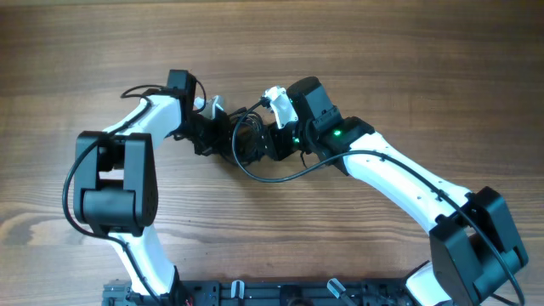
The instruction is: Untangle cables
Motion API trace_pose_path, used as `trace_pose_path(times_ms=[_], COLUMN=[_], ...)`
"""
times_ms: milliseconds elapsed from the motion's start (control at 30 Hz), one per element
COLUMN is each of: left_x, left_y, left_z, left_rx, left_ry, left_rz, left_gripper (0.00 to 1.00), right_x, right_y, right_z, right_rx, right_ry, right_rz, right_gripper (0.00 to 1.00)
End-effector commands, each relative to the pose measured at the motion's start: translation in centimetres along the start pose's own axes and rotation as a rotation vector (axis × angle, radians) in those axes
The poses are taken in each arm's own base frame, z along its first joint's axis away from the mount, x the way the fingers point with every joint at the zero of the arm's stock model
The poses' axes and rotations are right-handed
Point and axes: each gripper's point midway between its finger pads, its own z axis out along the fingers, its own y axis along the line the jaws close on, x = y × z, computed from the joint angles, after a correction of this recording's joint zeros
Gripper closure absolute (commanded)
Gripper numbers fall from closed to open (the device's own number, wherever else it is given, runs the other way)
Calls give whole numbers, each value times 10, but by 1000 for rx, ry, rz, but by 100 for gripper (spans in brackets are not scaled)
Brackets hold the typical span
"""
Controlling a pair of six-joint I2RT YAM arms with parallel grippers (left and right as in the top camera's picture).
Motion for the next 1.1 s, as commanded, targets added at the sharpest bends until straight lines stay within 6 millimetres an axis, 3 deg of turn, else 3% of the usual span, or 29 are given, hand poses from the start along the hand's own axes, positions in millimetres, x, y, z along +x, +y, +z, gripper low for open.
trace_pose_path(times_ms=[0,267,400,533,667,1067], left_x=[7,8,15,19,22,40], left_y=[-22,-27,-36,-44,-47,-58], left_z=[-14,-34,-39,-43,-45,-39], left_rx=[232,357,414,464,480,485], left_ry=[60,79,115,141,154,230], left_rz=[-95,-193,-220,-243,-258,-291], left_gripper=[96,96,96,96,96,96], right_x=[-11,-25,-36,-36,-34,-31], right_y=[0,14,31,30,29,38], right_z=[-6,-29,-49,-50,-50,-46], right_rx=[13,-216,-398,-389,-382,-394], right_ry=[-31,-62,-117,-153,-167,-170], right_rz=[-32,-13,-143,-310,-415,-493], right_gripper=[71,71,71,70,62,61])
